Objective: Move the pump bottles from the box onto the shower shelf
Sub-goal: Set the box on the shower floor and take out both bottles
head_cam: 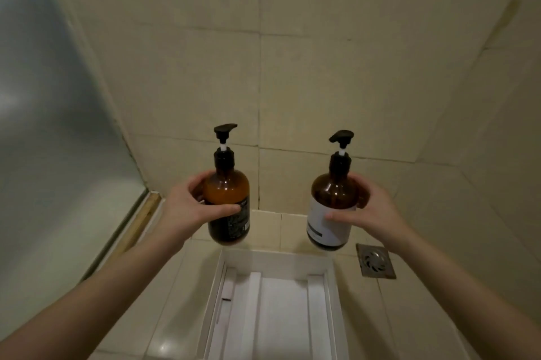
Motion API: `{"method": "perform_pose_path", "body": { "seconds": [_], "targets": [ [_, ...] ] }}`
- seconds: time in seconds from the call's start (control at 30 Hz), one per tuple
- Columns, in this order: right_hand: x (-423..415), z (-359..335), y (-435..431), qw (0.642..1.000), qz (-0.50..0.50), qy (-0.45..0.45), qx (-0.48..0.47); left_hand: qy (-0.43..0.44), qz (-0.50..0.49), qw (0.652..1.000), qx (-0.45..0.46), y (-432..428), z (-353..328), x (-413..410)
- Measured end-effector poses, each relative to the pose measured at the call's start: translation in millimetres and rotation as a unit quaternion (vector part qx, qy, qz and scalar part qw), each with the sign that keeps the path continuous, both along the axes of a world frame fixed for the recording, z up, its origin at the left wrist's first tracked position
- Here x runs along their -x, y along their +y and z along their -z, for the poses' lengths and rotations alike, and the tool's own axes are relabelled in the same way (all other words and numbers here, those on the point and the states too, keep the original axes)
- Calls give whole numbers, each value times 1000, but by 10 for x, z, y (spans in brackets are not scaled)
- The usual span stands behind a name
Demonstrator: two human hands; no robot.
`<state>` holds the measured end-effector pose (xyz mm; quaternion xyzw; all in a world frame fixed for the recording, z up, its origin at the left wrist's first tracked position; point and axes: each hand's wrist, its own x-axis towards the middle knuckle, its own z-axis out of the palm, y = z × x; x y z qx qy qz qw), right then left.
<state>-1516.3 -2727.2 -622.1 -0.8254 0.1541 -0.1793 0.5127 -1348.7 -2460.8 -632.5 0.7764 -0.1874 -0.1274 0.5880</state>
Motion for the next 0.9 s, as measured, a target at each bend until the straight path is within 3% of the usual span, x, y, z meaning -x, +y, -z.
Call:
{"method": "perform_pose_path", "body": {
  "seconds": [0.37,0.9],
  "targets": [
    [-262,-1550,-352,999,-5,-31,-8,1,17,999,42,-362,-1556,-253],
    [-386,-5208,-348,994,-68,-78,24,-66,52,994,71,-499,-5031,-341]
  ]
}}
